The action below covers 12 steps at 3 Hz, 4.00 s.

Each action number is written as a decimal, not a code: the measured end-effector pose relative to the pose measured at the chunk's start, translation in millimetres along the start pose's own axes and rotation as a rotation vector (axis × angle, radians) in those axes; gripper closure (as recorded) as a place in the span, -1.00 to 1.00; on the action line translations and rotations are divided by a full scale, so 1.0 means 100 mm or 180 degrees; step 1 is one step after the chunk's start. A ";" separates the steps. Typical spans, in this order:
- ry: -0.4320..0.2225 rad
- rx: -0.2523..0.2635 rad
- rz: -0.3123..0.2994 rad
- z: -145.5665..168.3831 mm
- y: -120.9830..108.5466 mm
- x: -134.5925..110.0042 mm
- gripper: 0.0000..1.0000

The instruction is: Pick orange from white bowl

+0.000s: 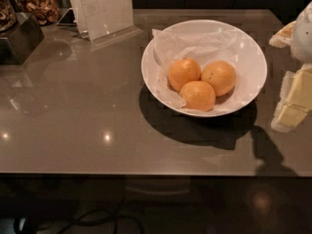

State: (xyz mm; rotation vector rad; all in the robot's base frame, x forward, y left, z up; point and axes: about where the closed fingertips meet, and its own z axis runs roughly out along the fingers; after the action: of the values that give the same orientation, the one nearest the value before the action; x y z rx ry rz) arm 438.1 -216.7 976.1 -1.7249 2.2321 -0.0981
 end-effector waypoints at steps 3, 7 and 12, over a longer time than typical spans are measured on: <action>-0.0345 0.0035 -0.0306 0.00 -0.27 -0.18 -1.00; -0.0760 -0.0033 -0.0461 0.24 -0.80 -0.26 -1.00; -0.1398 -0.0577 -0.0359 0.95 -1.02 -0.48 -0.84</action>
Offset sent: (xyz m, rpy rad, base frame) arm 0.0113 0.0031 0.0076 0.0092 -0.0277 0.0544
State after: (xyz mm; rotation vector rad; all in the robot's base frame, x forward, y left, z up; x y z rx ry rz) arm 571.3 -185.2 920.8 -1.7555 1.8683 0.4293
